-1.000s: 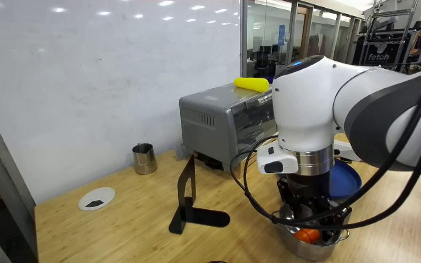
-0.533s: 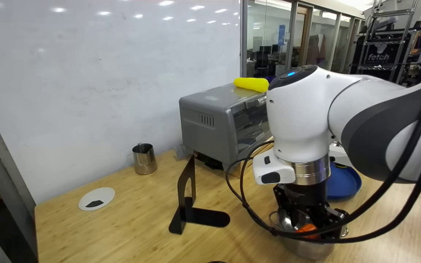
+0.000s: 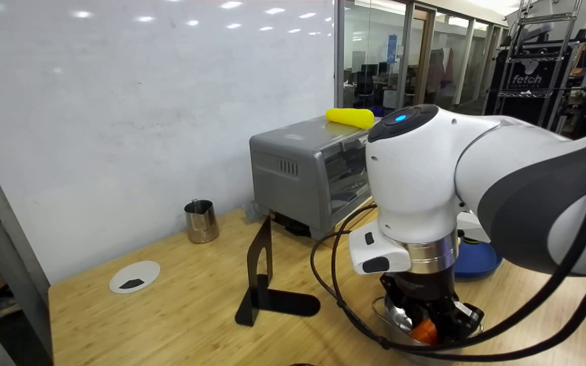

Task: Pick up the lid from the pot and put it on the table, then pick up the orange object from the pot and put it on the table, then pick up the lid and put it back on the pot

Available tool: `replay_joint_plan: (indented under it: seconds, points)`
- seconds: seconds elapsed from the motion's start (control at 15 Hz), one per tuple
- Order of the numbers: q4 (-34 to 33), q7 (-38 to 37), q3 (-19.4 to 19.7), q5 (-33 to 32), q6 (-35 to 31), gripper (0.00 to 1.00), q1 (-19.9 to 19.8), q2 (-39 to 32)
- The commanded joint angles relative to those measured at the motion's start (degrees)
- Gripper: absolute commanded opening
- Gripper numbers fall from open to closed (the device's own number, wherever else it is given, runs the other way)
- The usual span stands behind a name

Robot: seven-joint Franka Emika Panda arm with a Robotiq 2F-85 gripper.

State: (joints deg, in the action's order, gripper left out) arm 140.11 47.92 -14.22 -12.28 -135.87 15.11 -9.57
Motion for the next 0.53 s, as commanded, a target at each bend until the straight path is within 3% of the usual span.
replay_joint_plan:
  seconds: [0.0, 0.47]
  points:
    - [-0.4, -2.6, -0.8, -2.4, -1.5, 0.13, -0.1, -0.5]
    - [0.7, -6.4, -2.1, -3.9, -1.4, 0.13, 0.5, 5.6]
